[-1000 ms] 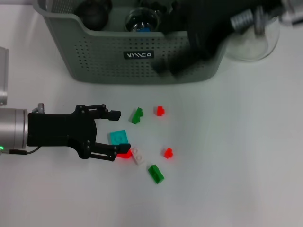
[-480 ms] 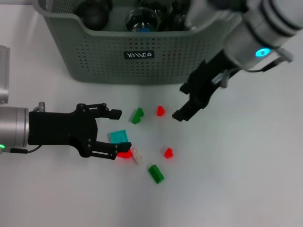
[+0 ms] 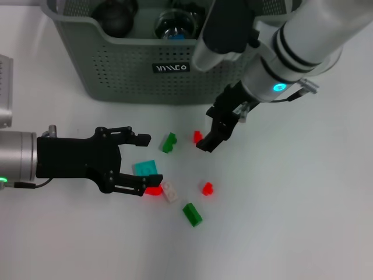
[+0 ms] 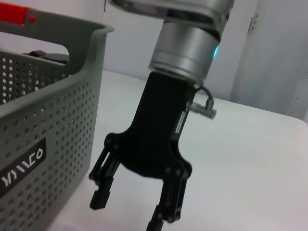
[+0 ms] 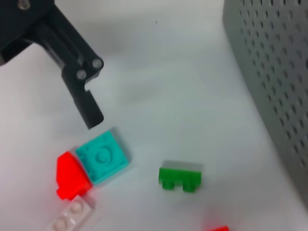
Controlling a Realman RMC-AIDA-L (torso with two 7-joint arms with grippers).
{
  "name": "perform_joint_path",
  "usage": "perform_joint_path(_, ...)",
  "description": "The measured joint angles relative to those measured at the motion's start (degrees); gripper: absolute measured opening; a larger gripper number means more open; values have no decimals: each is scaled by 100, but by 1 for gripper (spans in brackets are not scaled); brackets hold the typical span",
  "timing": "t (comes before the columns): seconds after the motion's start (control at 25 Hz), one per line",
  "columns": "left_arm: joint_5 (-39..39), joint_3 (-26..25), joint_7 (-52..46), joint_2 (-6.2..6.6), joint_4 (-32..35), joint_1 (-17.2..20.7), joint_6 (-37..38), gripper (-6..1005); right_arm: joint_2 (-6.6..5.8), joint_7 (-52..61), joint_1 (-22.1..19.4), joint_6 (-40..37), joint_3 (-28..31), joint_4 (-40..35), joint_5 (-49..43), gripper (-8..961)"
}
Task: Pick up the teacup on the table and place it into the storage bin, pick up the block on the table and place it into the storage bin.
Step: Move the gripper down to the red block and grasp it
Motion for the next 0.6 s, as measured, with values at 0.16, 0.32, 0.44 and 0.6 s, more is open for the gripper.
perform_joint_path(0.16, -1, 0, 2, -7, -9, 1, -1, 887, 10, 39, 3, 409, -476, 167, 309, 845)
perform_joint_path(0.32, 2, 0, 3, -16, -9, 1, -1, 887, 28, 72, 4, 657, -780, 243, 531, 799)
perform_joint_path(0.44, 2, 0, 5, -21, -9, 1, -1, 887, 31, 80, -16, 816, -958, 251, 686, 764)
perform_joint_path(0.6, 12, 0, 6, -26, -9, 1, -1, 887, 47, 127, -40, 1014, -1215, 263, 834, 622)
